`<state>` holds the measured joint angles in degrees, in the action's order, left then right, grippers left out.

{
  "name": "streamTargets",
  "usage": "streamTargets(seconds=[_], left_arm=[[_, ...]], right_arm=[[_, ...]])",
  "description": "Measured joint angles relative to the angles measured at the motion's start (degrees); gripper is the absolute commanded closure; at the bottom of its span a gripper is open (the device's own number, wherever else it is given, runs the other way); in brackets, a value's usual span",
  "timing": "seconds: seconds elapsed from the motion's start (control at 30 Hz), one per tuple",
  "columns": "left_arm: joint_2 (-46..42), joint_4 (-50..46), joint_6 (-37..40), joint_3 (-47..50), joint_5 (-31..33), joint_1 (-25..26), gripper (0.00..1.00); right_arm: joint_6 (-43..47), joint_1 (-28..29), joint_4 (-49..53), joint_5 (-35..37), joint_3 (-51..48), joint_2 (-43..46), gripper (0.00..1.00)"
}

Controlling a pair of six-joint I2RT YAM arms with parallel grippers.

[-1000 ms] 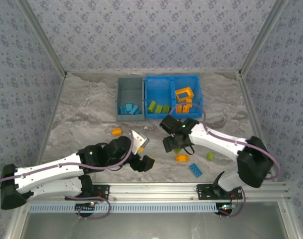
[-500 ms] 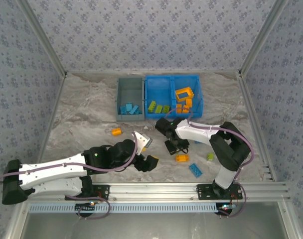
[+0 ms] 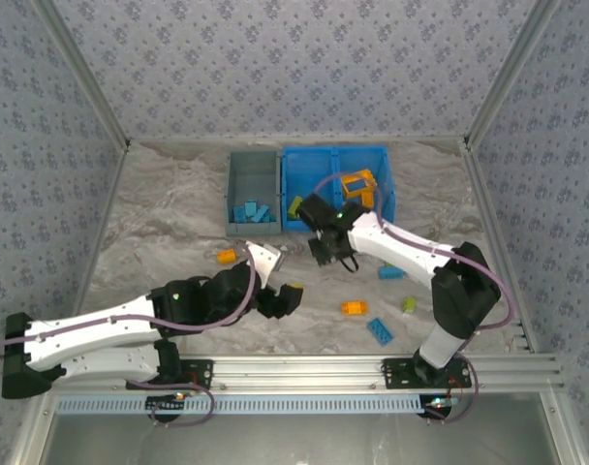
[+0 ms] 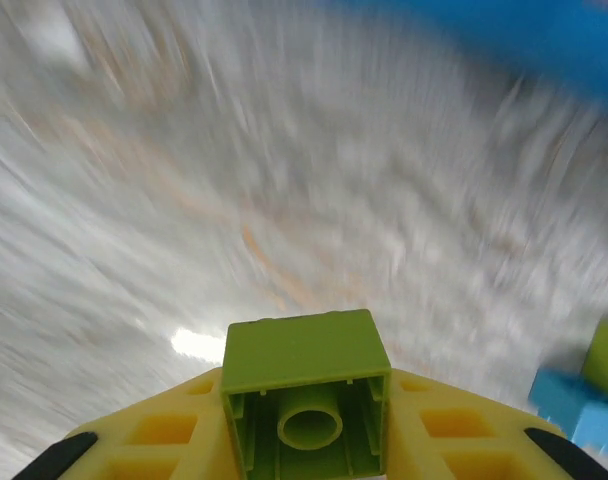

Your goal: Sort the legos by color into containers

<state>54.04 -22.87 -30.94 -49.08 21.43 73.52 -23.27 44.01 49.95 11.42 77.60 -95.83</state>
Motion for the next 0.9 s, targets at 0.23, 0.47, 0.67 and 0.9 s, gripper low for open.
streamTargets(seconds=[0.23, 0.47, 0.67, 0.9], left_arm=[[2.8, -3.7, 0.4, -10.6, 5.4, -6.7, 0.11], [5.4, -4.8, 0.3, -11.4, 1.9, -13.7, 0.11], [6.8, -5.7, 0.2, -11.4, -0.7, -13.8, 0.11], [6.8, -5.9, 0.3, -11.4, -1.5, -13.8, 0.11]], right_arm=[[0.2, -5.5, -2.3, 2.0, 21.2, -12.1, 0.65], [0.7, -8.9, -1.8, 4.2, 37.5, -30.1, 0.62], [0.8, -10.5, 0.4, 4.3, 48.9, -40.4, 0.6], [0.2, -11.8, 2.3, 3.7, 50.5, -43.7, 0.43]])
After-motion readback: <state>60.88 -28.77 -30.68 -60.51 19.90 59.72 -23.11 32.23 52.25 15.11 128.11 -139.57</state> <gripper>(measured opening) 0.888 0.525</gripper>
